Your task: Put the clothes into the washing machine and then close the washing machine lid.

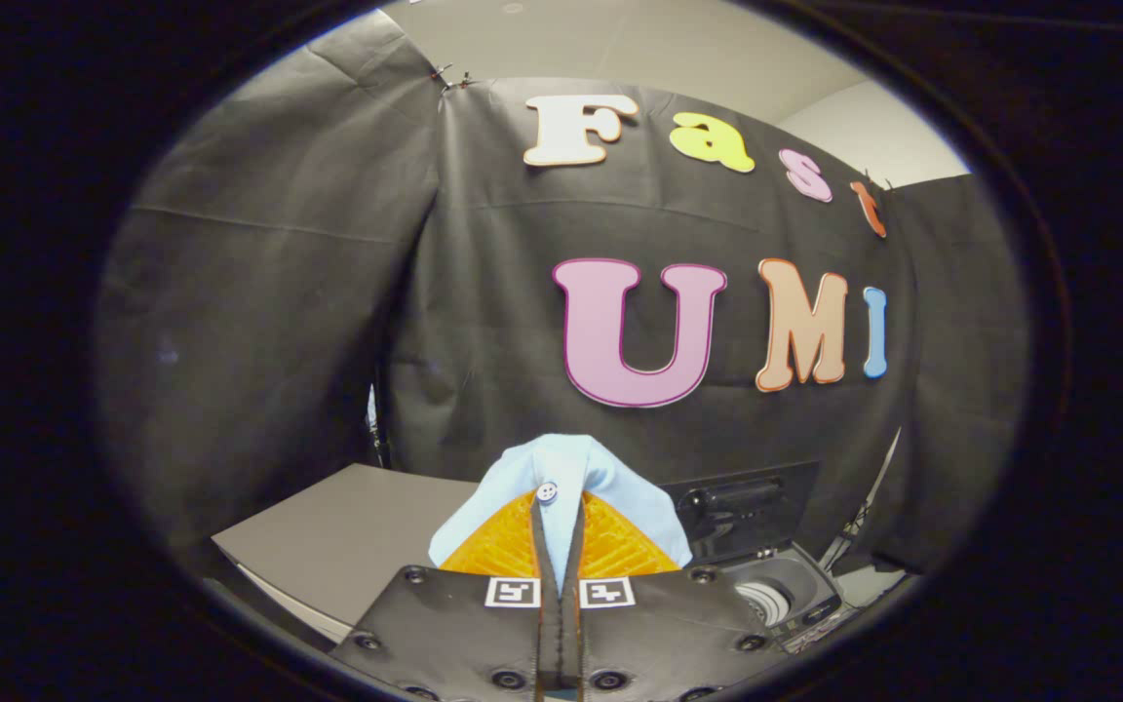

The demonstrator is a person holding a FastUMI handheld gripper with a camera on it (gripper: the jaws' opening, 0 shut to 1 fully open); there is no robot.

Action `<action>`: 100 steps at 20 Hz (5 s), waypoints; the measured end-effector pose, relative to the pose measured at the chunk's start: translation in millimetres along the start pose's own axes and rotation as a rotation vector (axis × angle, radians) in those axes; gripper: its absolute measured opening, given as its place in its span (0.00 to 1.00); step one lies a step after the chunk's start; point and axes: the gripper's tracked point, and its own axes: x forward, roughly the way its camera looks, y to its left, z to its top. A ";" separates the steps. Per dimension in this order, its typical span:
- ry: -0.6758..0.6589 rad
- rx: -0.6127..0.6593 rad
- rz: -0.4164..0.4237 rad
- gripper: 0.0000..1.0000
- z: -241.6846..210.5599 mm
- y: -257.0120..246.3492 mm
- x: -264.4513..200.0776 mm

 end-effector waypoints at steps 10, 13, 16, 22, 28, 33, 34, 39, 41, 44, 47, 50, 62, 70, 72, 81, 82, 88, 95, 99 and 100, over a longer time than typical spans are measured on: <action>-0.045 -0.098 -0.040 0.01 -4.2 -98.3 17.5; -0.063 -0.121 -0.041 0.02 -16.7 -132.0 29.4; -0.068 -0.111 -0.044 0.02 -42.5 -167.3 47.1; 0.030 -0.078 -0.085 0.02 -118.1 -219.8 85.1; 0.143 -0.061 -0.073 0.02 -193.4 -241.1 120.8; 0.262 -0.051 -0.050 0.06 -255.8 -245.8 142.3; 0.280 -0.051 -0.049 0.06 -265.7 -247.7 145.7; 0.378 0.009 -0.011 0.15 -305.0 -254.7 152.4; 0.399 0.007 0.013 0.21 -313.2 -253.9 149.8; 0.463 0.002 0.028 0.52 -329.1 -249.9 140.0; 0.433 -0.050 0.051 0.81 -323.4 -238.2 139.0; 0.430 -0.078 0.077 0.96 -309.6 -218.0 132.7; 0.343 0.053 0.102 0.97 -222.6 -182.0 96.7; 0.151 0.046 0.080 0.97 -110.0 -177.2 101.4; 0.105 0.049 0.067 0.97 -79.4 -179.8 108.7; -0.025 0.110 0.000 0.96 23.7 -195.1 162.3; -0.043 0.127 -0.004 0.96 28.7 -196.1 170.3; -0.082 0.150 -0.047 0.96 30.6 -206.0 239.8; 0.112 0.003 -0.059 0.97 -53.9 -213.4 316.9; 0.275 -0.106 -0.012 0.97 -119.8 -208.5 330.3; 0.300 -0.098 -0.006 0.96 -128.0 -207.6 327.6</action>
